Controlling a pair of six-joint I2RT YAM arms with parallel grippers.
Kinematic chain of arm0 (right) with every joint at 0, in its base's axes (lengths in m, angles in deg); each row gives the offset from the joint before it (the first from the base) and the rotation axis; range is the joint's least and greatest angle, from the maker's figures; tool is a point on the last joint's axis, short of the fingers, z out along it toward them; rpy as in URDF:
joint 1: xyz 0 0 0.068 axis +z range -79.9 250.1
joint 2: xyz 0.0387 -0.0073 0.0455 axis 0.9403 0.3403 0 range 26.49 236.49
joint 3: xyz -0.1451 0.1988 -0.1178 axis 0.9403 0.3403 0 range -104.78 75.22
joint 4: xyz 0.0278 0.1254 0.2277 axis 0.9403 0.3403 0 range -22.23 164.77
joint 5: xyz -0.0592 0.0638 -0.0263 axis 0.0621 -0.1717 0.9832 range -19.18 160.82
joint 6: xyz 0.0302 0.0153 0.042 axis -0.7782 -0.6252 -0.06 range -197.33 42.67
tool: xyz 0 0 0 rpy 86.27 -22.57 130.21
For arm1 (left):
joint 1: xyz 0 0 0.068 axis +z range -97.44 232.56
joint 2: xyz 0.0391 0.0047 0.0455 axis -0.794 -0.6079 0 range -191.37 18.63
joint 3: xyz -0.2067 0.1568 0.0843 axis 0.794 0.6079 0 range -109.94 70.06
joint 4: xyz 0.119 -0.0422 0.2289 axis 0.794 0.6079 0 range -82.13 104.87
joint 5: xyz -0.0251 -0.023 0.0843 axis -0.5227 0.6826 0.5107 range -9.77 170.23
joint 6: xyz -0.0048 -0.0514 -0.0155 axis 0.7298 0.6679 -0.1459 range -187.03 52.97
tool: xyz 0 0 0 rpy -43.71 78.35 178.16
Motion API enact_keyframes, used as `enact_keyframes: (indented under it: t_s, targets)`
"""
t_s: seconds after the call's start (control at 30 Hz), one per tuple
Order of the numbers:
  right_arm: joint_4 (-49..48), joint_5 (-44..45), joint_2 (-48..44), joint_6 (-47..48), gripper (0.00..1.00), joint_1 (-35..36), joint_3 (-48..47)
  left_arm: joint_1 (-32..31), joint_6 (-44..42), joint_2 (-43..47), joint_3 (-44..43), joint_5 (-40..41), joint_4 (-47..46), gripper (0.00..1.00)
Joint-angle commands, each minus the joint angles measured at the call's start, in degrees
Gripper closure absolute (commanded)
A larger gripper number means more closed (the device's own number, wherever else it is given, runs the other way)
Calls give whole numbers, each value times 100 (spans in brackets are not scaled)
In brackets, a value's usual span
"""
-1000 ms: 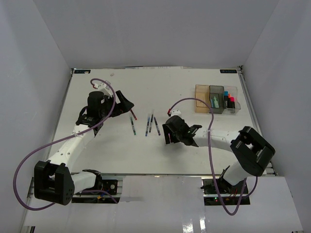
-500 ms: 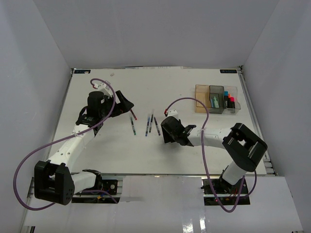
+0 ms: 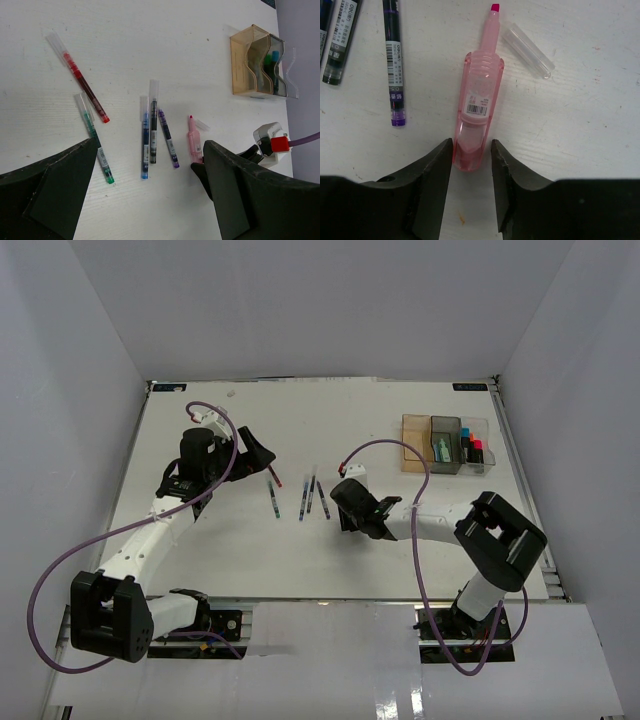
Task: Sort the stationery into containers
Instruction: Pick up the pen from the center of the board.
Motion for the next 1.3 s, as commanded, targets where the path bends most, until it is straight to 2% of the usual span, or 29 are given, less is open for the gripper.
enact_keyframes:
  t_s: [0.0,0.2,0.47,0.67,0.87,1.0,1.2,1.27]
  targets:
    - [152,70,168,-98,60,18,5,36,-55,16,-230,-22,-7,2]
    - [196,-1,-87,148,73,27,57,45,-55,16,-222,-22,1,2]
    - [722,-220,-894,860,76,44,-179,45,-37,-1,-257,-259,-33,2]
    - [1154,-580,-1511,1572,75,44,-496,36,-2,-203,-353,-1233,-139,2]
    - [1233,-1283,-2021,2143,73,36,-681,-95,498,-309,-265,-2473,-394,2]
    - [1295,-1582,-2214,2319,71,36,-777,-508,850,-151,-274,-2299,-569,2]
    - [1233,-1653,-2416,2425,71,36,-760,-1246,1527,-168,-344,-1429,-816,2]
    - [1154,-1697,-2460,2425,71,44,-742,-1466,1667,-273,-380,-1079,-825,6]
